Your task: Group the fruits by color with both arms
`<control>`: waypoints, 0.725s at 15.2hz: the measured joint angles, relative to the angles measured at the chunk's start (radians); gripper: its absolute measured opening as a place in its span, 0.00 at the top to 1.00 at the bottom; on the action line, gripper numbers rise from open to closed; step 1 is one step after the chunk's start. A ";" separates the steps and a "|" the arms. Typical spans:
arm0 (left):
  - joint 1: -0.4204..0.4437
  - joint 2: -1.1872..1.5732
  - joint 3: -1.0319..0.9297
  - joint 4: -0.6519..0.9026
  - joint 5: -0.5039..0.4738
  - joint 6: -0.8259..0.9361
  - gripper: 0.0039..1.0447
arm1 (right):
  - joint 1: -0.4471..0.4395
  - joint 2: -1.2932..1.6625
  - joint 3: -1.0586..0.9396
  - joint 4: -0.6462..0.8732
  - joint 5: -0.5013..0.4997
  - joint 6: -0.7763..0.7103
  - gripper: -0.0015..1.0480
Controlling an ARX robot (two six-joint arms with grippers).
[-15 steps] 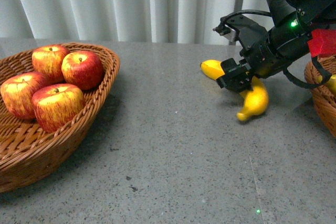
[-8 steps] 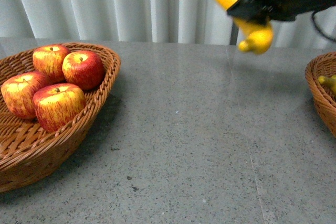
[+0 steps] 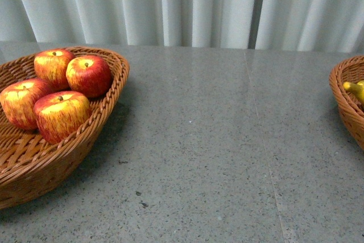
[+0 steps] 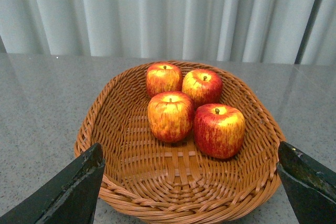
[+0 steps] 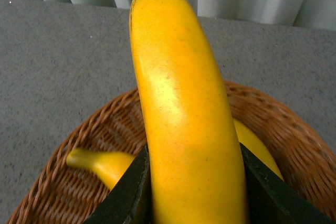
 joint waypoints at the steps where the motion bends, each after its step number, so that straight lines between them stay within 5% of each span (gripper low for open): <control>1: 0.000 0.000 0.000 0.000 0.000 0.000 0.06 | -0.022 -0.042 -0.046 -0.015 -0.008 -0.021 0.64; 4: 0.000 0.000 0.000 0.000 0.000 0.000 0.06 | -0.023 -0.092 -0.134 0.001 -0.020 -0.039 0.36; 5: 0.000 0.000 0.000 0.000 0.000 0.000 0.06 | -0.010 -0.126 -0.142 0.002 -0.029 -0.028 0.12; 6: 0.000 0.000 0.000 0.000 0.000 0.000 0.06 | -0.005 -0.160 -0.141 0.014 -0.036 -0.007 0.05; 11: 0.000 0.000 0.000 0.000 0.000 0.000 0.06 | -0.029 -0.393 -0.177 0.187 -0.097 0.215 0.06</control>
